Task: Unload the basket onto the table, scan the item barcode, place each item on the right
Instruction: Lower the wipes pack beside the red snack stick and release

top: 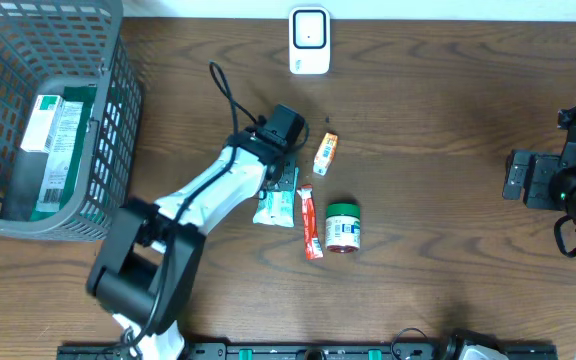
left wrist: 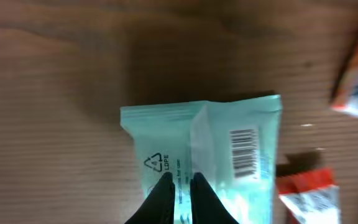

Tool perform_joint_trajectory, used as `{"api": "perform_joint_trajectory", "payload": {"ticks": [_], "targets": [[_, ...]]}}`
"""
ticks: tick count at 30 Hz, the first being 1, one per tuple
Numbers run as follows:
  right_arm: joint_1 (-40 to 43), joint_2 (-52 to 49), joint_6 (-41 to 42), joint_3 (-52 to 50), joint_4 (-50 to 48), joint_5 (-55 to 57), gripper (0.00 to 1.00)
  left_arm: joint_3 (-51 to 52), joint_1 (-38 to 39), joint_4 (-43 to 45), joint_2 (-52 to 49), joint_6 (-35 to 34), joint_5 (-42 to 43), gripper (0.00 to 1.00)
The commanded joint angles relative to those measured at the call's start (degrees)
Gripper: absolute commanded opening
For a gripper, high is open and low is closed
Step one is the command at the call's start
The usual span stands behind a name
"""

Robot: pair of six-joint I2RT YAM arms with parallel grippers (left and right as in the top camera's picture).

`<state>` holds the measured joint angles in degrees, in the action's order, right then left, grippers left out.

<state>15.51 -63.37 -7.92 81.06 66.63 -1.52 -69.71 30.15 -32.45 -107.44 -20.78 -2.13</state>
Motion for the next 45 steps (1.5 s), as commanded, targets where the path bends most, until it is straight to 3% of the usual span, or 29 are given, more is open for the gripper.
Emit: {"api": "perform_joint_trajectory", "payload": {"ticks": [1, 11, 19, 25, 32, 39, 45], "targets": [[0.42, -0.02, 0.59, 0.66, 0.04, -0.07, 0.99, 0.61, -0.2, 0.24, -1.01, -0.04, -1.42, 0.13], [0.42, -0.02, 0.61, 0.66, 0.04, -0.07, 0.99, 1.2, -0.2, -0.63, -4.94, 0.09, -1.6, 0.13], [0.42, -0.02, 0.59, 0.66, 0.04, -0.07, 0.99, -1.88, -0.17, -2.4, 5.4, 0.52, -0.81, 0.14], [0.42, -0.02, 0.61, 0.66, 0.07, -0.07, 0.99, -0.15, -0.17, -8.07, 5.4, -0.11, 7.02, 0.14], [0.42, -0.02, 0.61, 0.66, 0.04, -0.07, 0.99, 4.17, -0.13, -8.33, 2.01, -0.09, 12.96, 0.14], [0.42, -0.02, 0.61, 0.66, 0.04, -0.07, 0.99, 1.99, -0.37, -10.01, 3.82, 0.37, 11.74, 0.14], [0.42, -0.02, 0.61, 0.66, 0.04, -0.07, 0.99, -2.01, -1.11, -9.73, 9.25, 0.35, 1.7, 0.16]]}}
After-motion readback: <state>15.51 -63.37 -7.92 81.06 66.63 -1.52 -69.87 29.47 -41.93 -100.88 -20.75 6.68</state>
